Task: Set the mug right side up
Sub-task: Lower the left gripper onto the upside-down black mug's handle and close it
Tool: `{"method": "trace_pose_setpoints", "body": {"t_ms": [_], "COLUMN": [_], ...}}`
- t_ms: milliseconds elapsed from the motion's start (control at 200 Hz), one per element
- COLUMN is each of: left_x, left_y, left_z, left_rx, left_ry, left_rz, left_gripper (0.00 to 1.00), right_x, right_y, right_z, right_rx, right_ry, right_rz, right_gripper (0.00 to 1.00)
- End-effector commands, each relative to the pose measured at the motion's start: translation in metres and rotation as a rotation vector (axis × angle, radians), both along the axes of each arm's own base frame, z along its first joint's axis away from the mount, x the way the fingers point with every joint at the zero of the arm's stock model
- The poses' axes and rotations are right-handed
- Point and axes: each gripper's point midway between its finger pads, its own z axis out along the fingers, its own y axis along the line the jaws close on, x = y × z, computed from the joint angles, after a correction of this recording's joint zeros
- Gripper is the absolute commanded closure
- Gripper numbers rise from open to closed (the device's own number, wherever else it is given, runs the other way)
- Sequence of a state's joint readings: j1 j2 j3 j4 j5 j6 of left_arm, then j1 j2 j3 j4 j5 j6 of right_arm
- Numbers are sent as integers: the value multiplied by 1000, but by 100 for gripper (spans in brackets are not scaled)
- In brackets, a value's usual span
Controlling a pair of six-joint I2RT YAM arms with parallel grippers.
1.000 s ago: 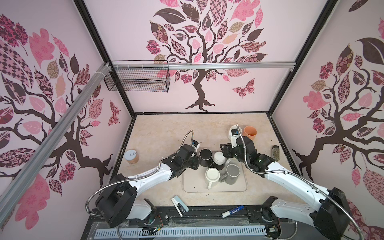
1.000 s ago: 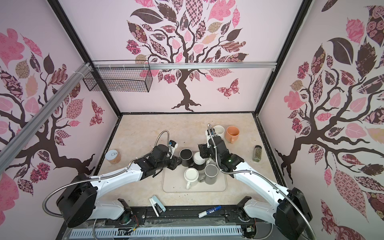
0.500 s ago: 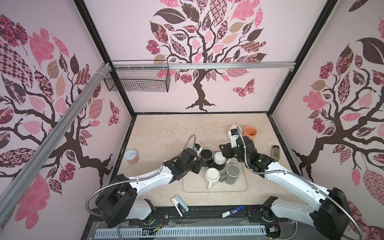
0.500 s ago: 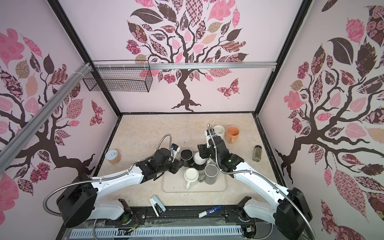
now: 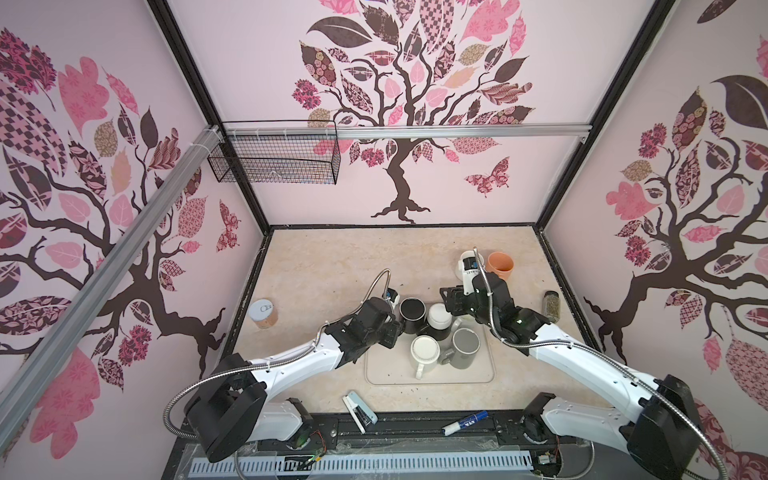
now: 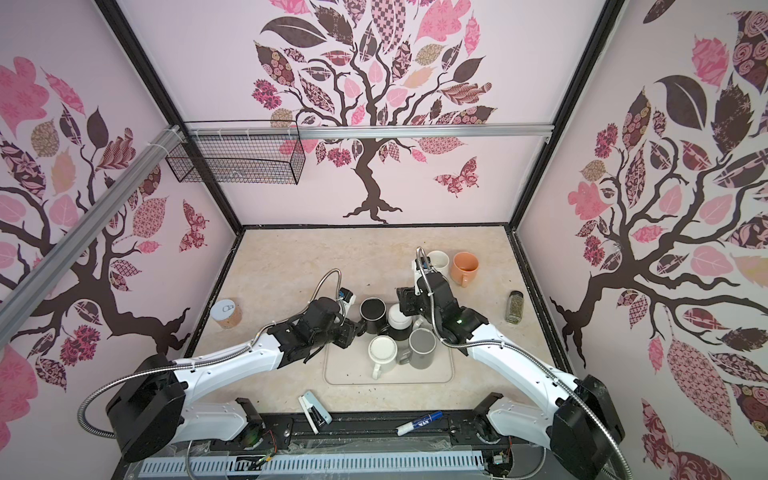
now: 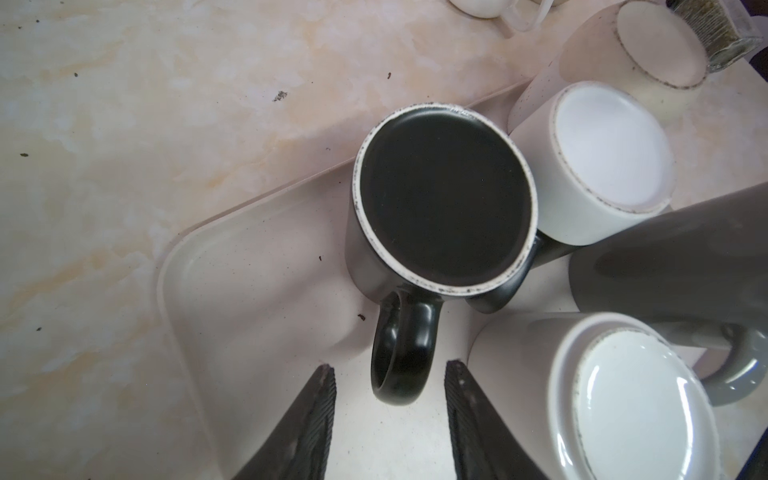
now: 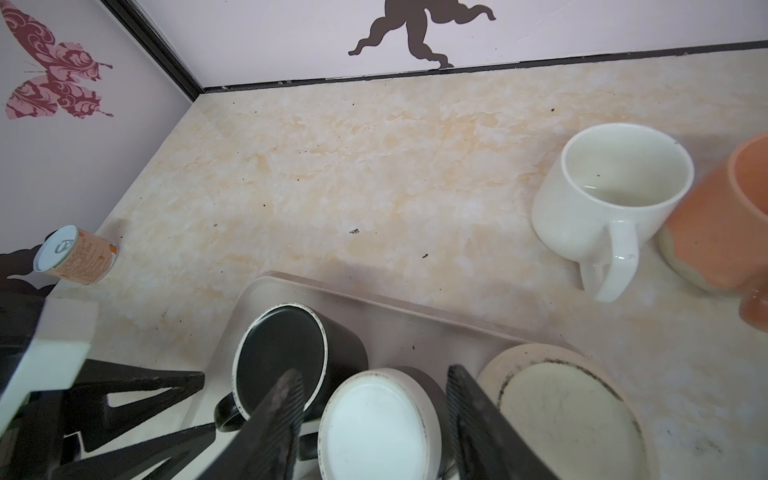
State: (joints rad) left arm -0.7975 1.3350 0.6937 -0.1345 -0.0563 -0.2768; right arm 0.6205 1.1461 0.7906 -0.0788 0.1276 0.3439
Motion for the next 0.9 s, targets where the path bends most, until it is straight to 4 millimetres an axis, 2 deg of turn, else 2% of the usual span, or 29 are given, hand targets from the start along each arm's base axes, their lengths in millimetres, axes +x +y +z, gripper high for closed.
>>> {"method": "trace_pose_setpoints", "body": {"t_ms": [0,230,625,895], "left_x": [11,17,20,24], "left_y": [-7,-24,-41,-43], "left_z": [9,7,-1,1], "left_rx": [26,33,32,41], "left_ry": [-36,-15,10,5], "left_rz": [-14,-65,-126,-122], "left_gripper": [53,53,53,55], "right_x": [0,-1,-4,-5], "right_y": [-5,-8,-11,-11], "right_z": [12,13,17,19], "right_rx": [15,19,34,39], "right_ry": [-38,-46,-72,-79], "right_rz": [-24,-30,-37,-31], "right_gripper": [41,40,39,39]}}
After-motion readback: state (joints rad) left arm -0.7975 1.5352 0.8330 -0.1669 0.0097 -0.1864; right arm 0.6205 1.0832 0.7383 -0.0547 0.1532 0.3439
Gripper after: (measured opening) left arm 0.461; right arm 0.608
